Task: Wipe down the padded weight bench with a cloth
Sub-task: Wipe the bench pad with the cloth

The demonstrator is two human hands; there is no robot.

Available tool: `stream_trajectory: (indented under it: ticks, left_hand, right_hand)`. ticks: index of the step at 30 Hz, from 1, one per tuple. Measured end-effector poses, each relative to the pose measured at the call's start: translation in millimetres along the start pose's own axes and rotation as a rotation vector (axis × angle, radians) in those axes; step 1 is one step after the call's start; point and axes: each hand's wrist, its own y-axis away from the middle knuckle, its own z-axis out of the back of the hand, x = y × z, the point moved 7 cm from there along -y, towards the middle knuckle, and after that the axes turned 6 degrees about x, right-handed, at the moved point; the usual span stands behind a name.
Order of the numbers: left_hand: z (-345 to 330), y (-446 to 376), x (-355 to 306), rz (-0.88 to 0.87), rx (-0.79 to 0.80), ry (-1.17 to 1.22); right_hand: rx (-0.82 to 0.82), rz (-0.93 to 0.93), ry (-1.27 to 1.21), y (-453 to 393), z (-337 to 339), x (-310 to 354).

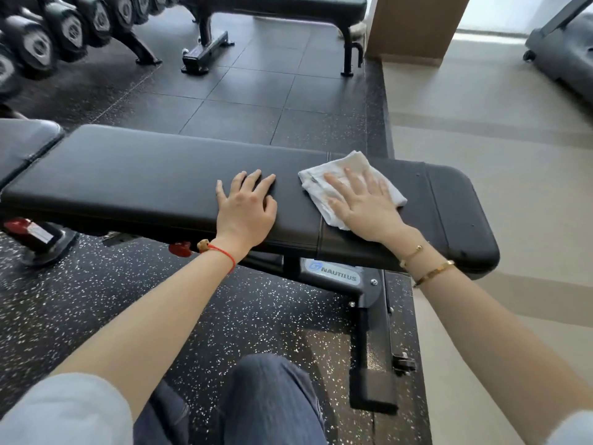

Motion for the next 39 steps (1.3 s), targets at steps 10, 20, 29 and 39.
stream_trajectory:
  ticks: [10,20,29,39]
  left_hand:
    - [-1,2,-1,-0.004,-0.005,0.000]
    - [-3,1,5,-0.011,-0.029,-0.005]
    - [-2,1,0,-0.014,-0.020,-0.008]
    - [1,2,1,0.004,-0.007,0.014]
  right_hand:
    - [0.045,-0.180,-0.036,-62,11,2]
    - [-0.063,-0.041,0.045,13,-7,7]
    - [-0.017,-0.380,-0.058,-19,22,-73]
    - [-0.072,-0.112,0.032,33,-9,-1]
